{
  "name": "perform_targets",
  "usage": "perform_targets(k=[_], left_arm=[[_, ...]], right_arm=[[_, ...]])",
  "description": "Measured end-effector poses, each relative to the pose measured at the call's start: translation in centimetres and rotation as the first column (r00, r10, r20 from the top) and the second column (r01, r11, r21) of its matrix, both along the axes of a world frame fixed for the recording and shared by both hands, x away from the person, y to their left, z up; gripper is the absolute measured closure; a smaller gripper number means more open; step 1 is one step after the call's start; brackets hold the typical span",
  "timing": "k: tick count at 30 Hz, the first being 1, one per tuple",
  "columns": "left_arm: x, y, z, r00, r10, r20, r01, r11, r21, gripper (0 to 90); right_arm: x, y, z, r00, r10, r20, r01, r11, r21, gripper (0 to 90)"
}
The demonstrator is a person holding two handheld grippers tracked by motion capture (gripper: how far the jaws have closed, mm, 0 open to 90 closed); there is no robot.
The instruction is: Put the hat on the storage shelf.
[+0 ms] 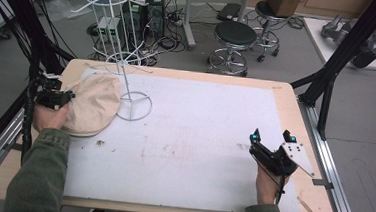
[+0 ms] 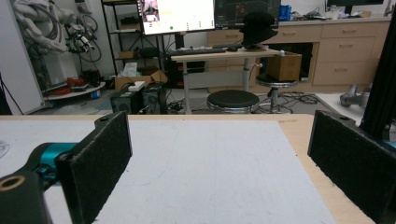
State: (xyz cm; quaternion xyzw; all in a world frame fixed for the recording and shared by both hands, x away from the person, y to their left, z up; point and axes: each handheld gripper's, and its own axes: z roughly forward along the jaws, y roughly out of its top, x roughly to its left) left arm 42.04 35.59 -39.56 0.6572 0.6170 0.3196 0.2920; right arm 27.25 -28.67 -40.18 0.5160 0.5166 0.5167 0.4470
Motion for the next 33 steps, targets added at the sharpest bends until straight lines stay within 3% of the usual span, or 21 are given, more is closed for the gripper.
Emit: perform_targets(k=[23, 33], left_arm=[[-2.2, -0.5, 2.4, 0.9934, -0.029, 0.111, 0.030, 0.9995, -0.010, 84.3], [-3.8, -0.5, 3.3, 0.9832, -0.027, 0.180, 0.035, 0.9986, -0.039, 84.2]], right_arm=[[0.0, -0.1, 0.0, 1.0000, 0.002, 0.006, -0.002, 1.000, -0.001, 5.4], [0.0, -0.1, 0.1, 1.0000, 0.003, 0.006, -0.003, 1.000, 0.004, 5.4]])
